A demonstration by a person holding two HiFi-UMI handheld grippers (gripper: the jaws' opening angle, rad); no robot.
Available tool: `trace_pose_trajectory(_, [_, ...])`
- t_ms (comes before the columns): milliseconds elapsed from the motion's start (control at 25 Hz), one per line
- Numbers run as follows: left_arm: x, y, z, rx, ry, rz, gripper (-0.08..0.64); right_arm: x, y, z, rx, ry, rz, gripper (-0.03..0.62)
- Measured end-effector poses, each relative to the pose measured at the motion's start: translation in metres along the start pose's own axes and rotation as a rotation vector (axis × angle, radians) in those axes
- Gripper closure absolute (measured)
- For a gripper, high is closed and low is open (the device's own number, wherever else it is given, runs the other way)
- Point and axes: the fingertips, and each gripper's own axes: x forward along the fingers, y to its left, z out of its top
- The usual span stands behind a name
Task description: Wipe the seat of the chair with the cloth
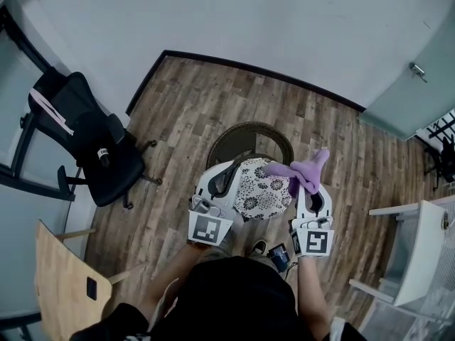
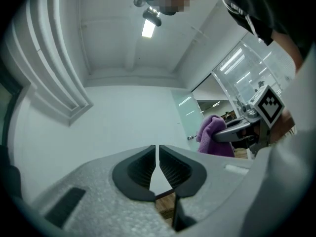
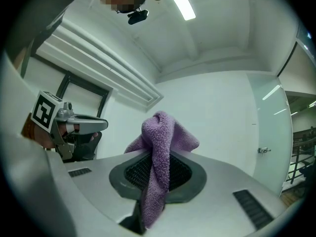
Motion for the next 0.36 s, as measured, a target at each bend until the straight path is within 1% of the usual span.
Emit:
trace_pose_trajectory(160, [0.003, 0.023, -0.015, -0.006, 0.010, -0.010, 0.540, 0.018, 0.003, -0.008, -0.030, 0.026, -0.014, 0.543])
trace_pose_trajectory(360, [0.009, 0.054, -0.031, -0.022, 0.022, -0.001, 0.540, 0.045, 0.013, 0.006, 0.030, 0.048, -0.038, 0.543])
